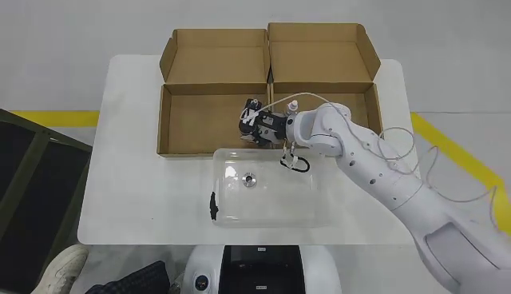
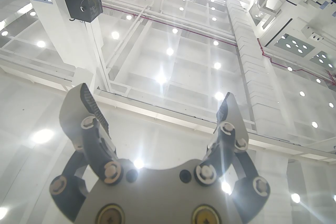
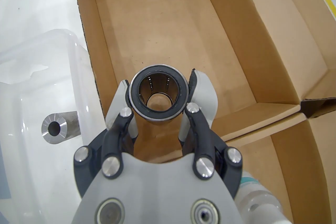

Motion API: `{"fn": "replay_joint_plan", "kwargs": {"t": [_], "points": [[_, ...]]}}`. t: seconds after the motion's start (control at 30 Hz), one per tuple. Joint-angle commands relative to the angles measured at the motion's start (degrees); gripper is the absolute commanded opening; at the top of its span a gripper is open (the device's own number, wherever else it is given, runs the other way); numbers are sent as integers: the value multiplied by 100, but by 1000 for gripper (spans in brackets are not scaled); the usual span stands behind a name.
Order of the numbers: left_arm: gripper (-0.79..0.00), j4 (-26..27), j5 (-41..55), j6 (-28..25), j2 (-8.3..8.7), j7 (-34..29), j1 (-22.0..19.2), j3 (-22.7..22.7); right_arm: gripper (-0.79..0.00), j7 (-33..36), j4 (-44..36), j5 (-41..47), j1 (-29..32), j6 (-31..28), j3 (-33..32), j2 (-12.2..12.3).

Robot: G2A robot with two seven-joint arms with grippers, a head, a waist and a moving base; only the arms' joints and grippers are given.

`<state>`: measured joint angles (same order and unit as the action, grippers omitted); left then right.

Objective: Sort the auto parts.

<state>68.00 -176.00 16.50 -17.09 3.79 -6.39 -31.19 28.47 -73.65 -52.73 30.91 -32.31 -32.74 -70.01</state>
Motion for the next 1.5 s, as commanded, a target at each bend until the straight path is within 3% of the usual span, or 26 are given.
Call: {"fn": "replay_joint_plan", "kwargs": {"t": [0.0,0.13,0.37,0.9,1.1,1.47], "points": [[0,0,0,0,0,0,0,0,-616,66,35,8,-10,3,0,-28],[0,0,0,0,0,0,0,0,-508,158,97,23,-19,-8,-7,-76],[0,0,0,0,0,0,0,0,-486,296,185,41,-27,-88,-29,-147],[0,0,0,0,0,0,0,0,-348,441,-84,-76,142,-263,-351,-127],[0,0,0,0,0,0,0,0,-372,352,-560,-197,298,-338,-677,-29],[0,0,0,0,0,0,0,0,-329,431,-2215,-679,1120,-631,-1362,278]]}}
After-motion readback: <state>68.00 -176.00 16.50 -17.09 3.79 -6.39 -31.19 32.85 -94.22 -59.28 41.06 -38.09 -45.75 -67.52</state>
